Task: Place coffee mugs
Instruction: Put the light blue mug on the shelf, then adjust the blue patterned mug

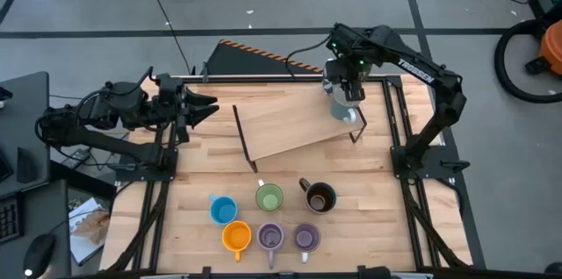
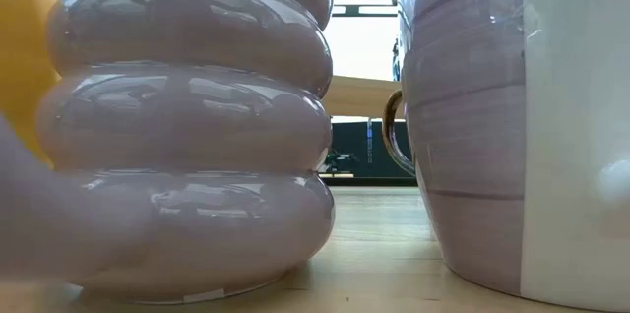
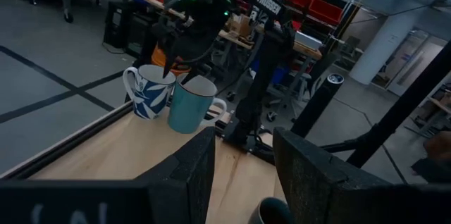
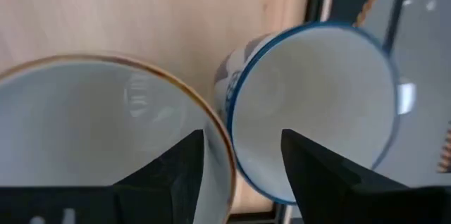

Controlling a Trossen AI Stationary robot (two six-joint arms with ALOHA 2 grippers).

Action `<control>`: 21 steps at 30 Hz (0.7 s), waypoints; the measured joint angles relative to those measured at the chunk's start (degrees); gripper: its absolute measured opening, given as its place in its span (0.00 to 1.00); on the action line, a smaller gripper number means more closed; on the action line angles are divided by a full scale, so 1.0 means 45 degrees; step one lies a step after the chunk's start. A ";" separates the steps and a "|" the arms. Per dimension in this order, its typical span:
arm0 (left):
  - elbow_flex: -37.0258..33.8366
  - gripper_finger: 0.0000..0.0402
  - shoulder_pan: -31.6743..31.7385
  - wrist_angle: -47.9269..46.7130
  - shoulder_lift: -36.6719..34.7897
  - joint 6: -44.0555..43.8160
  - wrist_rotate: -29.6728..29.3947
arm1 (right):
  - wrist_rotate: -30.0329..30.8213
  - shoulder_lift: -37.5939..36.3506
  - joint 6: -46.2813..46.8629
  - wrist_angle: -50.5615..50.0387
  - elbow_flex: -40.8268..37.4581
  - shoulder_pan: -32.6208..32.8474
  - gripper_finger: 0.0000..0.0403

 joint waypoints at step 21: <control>0.0000 0.38 0.0000 -0.0010 0.0000 0.0005 0.0003 | -0.0597 0.0178 0.0008 -0.0915 0.0000 0.0555 0.39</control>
